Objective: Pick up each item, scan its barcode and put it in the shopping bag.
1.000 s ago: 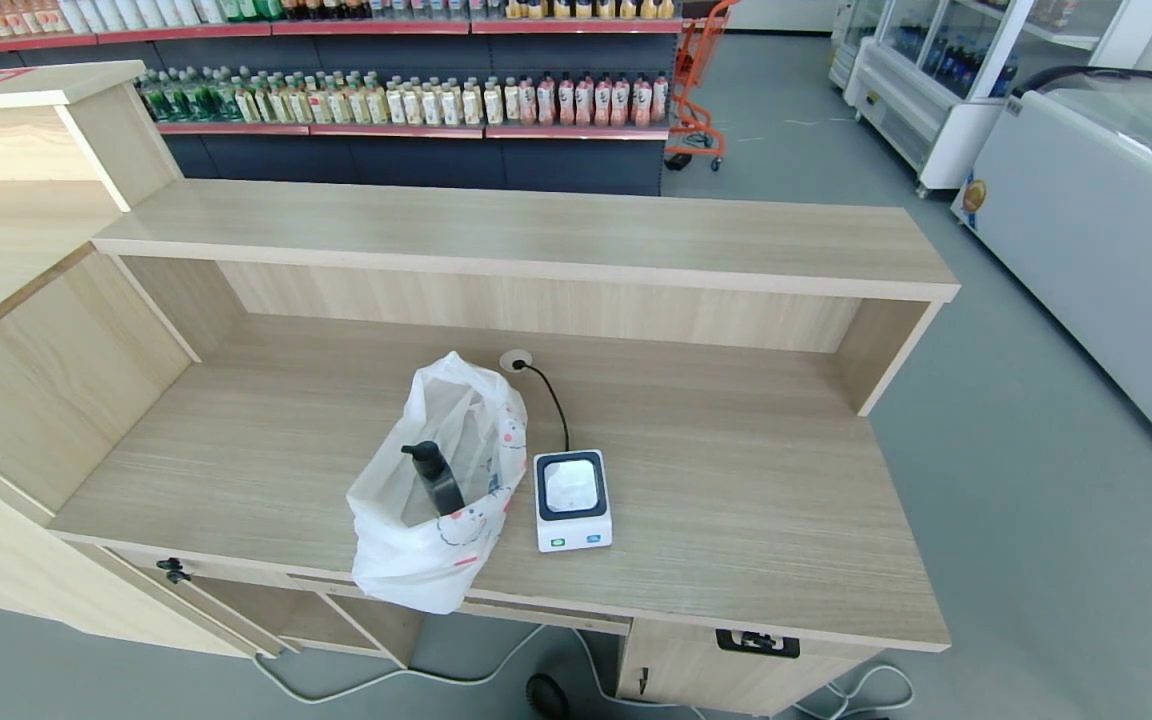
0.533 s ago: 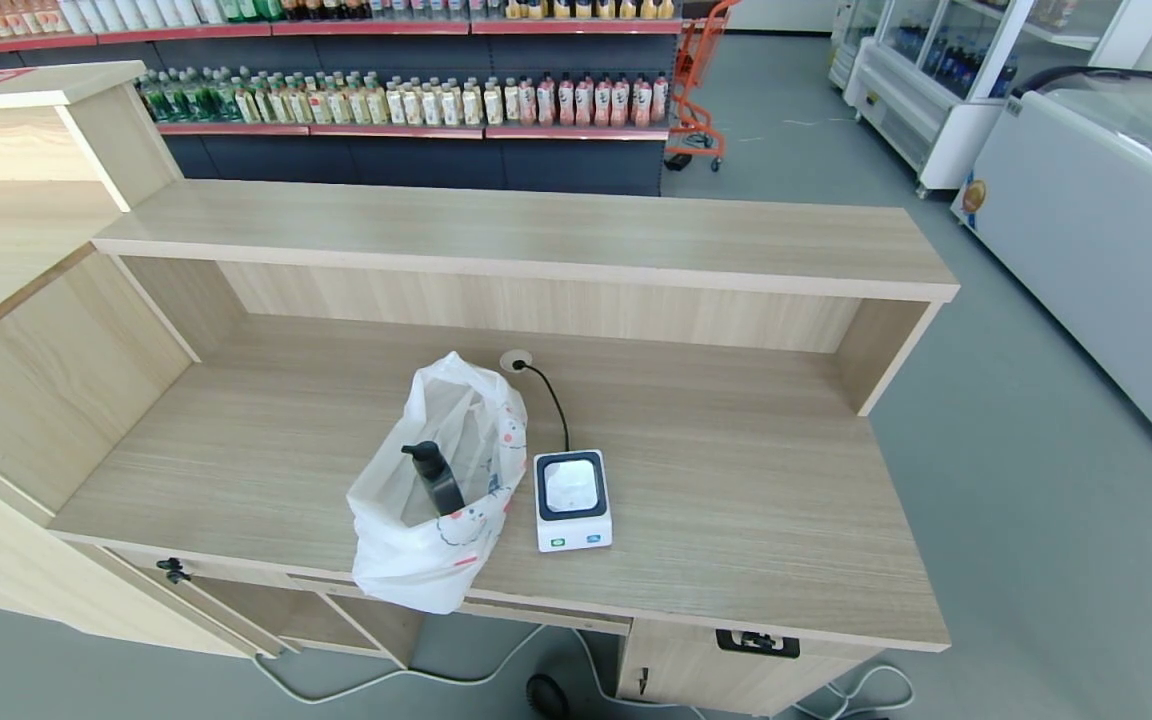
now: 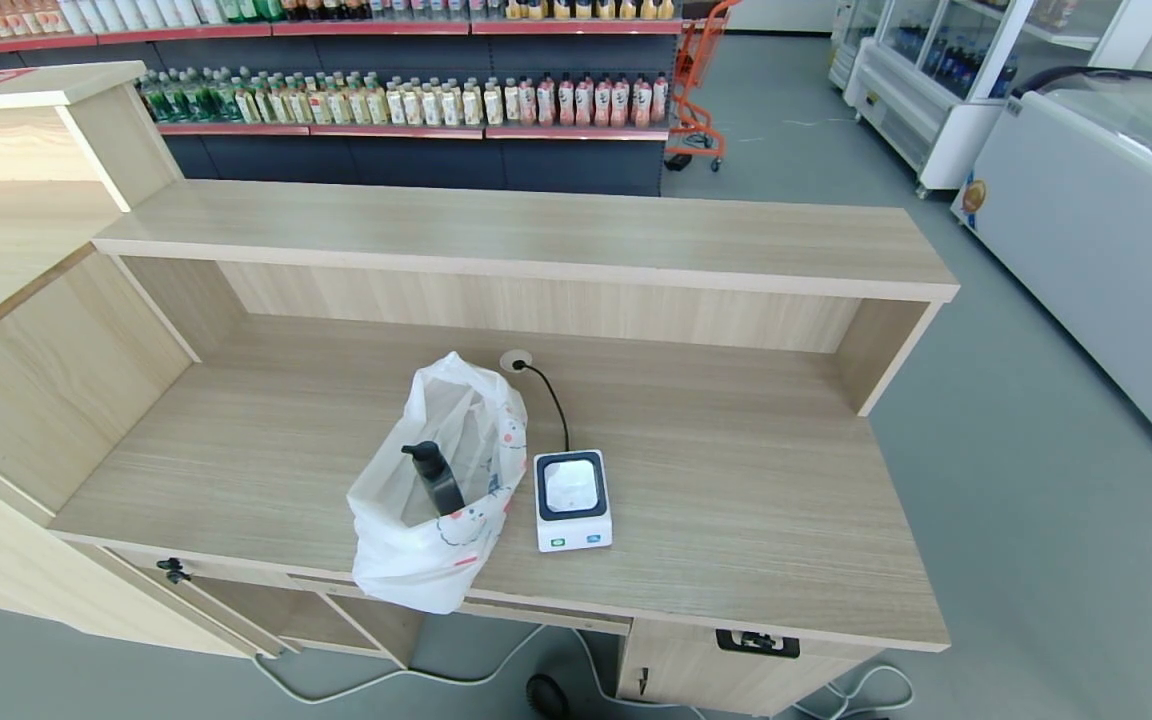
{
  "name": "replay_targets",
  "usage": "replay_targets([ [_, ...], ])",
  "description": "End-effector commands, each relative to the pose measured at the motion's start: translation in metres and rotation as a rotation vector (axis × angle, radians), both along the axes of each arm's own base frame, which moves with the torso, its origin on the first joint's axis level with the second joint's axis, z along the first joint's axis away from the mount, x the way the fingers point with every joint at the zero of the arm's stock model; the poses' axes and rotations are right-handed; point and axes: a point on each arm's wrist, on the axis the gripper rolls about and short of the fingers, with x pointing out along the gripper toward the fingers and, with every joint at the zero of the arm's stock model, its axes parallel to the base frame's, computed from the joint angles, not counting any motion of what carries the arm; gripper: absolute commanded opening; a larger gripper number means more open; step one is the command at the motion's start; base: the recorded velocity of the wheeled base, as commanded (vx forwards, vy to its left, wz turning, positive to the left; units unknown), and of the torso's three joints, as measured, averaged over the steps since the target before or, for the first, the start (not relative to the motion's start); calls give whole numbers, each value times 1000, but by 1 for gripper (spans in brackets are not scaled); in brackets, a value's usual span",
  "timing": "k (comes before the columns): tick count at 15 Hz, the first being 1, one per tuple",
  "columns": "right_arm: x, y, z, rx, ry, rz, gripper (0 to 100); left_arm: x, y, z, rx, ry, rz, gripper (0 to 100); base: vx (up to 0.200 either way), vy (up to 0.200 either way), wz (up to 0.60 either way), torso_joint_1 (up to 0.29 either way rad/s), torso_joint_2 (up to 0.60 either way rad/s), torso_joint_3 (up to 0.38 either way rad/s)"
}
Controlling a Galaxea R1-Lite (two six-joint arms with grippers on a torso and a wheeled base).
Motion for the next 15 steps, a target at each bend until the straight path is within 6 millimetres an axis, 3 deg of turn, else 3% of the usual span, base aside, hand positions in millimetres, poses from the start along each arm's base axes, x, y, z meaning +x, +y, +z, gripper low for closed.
replay_targets([
  [1,2,0,-1,-2,8,0,0,0,0,0,1,0,0,0,0,0,0,0,0,0],
  [10,6,0,-15,-24,-7,-27,0,0,0,0,-1,0,0,0,0,0,0,0,0,0],
  [15,0,-1,-14,-20,-33,-27,0,0,0,0,-1,0,0,0,0,0,0,0,0,0],
])
